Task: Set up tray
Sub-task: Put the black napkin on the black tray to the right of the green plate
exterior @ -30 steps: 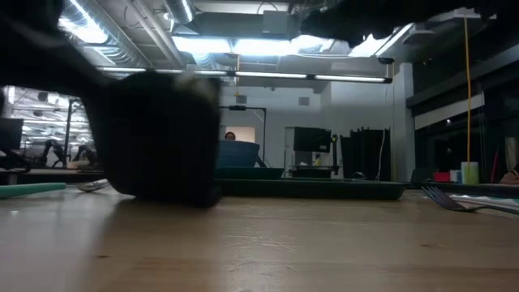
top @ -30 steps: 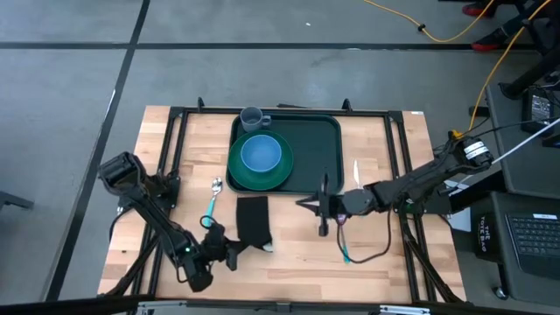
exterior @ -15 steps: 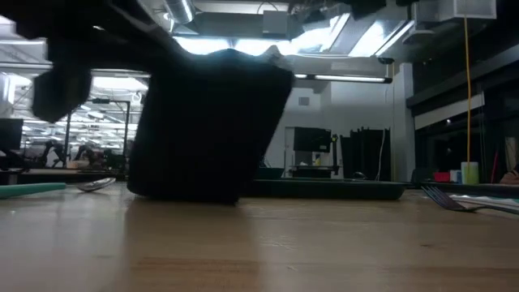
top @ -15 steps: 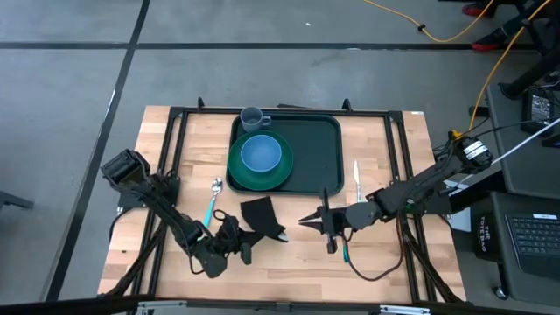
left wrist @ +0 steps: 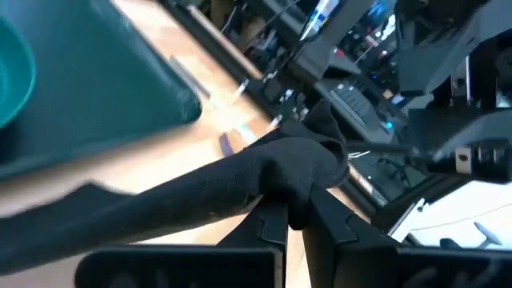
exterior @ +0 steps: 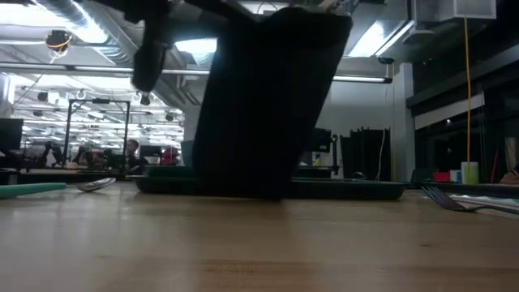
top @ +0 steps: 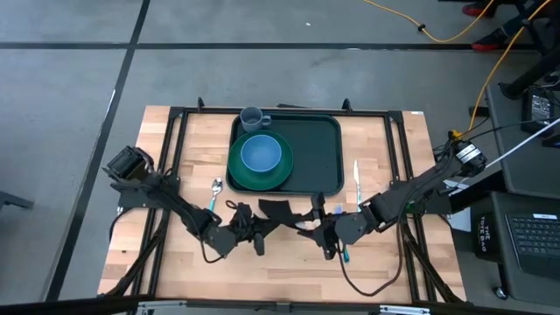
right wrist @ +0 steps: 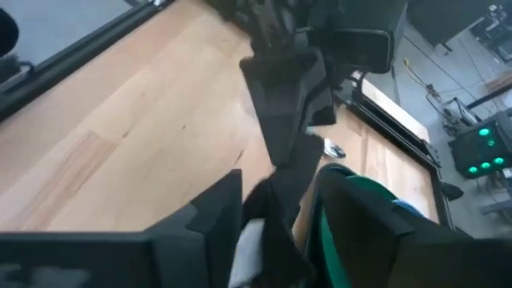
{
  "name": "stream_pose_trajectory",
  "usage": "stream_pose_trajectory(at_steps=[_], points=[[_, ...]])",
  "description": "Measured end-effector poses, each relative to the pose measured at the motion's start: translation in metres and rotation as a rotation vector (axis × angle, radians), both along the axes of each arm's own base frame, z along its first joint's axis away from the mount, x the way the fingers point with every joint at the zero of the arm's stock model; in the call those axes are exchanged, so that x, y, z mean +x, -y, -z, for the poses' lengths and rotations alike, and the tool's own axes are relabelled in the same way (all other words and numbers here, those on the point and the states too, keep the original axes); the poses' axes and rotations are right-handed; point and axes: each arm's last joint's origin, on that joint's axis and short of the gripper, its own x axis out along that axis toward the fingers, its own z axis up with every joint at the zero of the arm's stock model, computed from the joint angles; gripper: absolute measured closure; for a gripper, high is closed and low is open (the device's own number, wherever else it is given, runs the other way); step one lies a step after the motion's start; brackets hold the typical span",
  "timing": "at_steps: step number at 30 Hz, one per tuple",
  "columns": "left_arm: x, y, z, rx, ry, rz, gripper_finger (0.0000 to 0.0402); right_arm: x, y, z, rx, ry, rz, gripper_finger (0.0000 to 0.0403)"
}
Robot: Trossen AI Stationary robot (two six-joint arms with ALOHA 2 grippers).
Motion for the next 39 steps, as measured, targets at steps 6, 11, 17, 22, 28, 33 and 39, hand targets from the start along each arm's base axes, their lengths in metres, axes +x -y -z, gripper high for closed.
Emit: stream_pose_trajectory(at_steps=[6,11,17,22,28,33,39], points=[[0.01,-0.013,-0.005,0.034,0.016,0.028,0.0395,0.003,-0.002,-0.014,0.011,0.004,0.005,0.0189],[0.016,-0.023,-0.006,0.05,0.015,0.009,0.0395,0.01,-0.005,-0.006,0.012,-0.03,0.051,0.0186],[0.021,-0.033,-0.009,0.066,0.035,0.001,0.0396,0.016,-0.007,-0.004,-0.015,-0.025,0.094,0.0185],[0.025,-0.037,-0.016,0.084,0.085,0.025,0.0396,0.015,-0.006,-0.003,-0.03,-0.04,0.1,0.0187],[0.026,-0.041,-0.017,0.068,0.098,0.022,0.0396,0.011,-0.001,0.001,-0.137,-0.068,0.197,0.0188],[0.027,-0.041,-0.02,0.054,0.13,0.018,0.0396,0.009,0.001,0.004,-0.178,-0.095,0.214,0.0187],[0.027,-0.042,-0.021,0.032,0.144,0.015,0.0396,0.007,0.004,0.006,-0.24,-0.109,0.258,0.0186]])
